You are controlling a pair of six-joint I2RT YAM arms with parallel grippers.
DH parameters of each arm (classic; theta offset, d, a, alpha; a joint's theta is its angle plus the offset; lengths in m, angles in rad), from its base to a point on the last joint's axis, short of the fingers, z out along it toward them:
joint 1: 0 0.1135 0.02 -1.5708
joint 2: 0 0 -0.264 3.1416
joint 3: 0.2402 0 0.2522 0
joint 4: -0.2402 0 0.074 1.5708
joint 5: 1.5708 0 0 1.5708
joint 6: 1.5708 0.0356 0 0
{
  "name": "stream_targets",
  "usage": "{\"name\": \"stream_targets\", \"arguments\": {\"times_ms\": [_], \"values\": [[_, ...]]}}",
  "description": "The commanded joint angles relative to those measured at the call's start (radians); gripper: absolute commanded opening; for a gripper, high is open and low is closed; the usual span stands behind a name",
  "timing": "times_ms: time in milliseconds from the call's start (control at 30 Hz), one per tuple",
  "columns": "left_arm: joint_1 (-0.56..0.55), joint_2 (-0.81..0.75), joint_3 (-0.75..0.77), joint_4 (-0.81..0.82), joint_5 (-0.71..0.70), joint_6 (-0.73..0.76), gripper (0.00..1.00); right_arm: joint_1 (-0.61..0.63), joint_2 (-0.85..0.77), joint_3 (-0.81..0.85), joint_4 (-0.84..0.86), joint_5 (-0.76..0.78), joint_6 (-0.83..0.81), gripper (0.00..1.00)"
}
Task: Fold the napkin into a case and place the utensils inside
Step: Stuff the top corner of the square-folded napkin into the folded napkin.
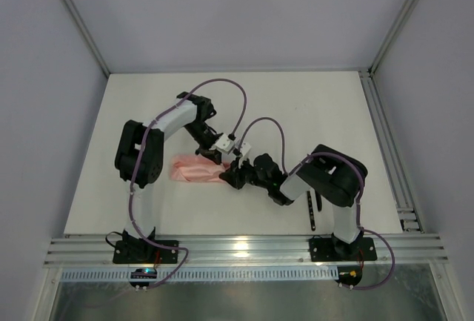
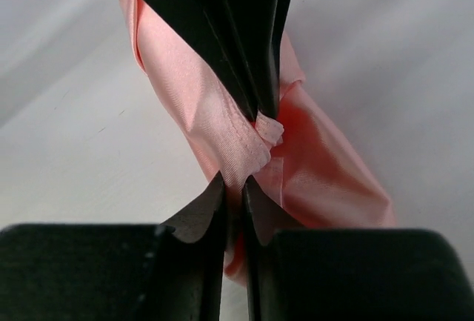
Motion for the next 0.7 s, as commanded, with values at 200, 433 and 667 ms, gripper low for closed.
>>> {"name": "stream_targets", "arguments": {"times_ms": [200, 433, 667], "values": [[0.009, 0.013, 0.104, -0.278, -0.014, -0.016, 0.42, -0.024, -0.007, 0.008, 0.056, -0.102, 0.048, 0.08], [0.013, 0.079, 0.243, -0.333, 0.0, -0.067, 0.65, -0.024, -0.028, 0.021, -0.001, -0.086, 0.008, 0.08], [-0.016, 0.074, 0.11, -0.33, 0.032, -0.088, 0.67, -0.024, -0.062, -0.005, 0.014, -0.043, -0.002, 0.08]]}}
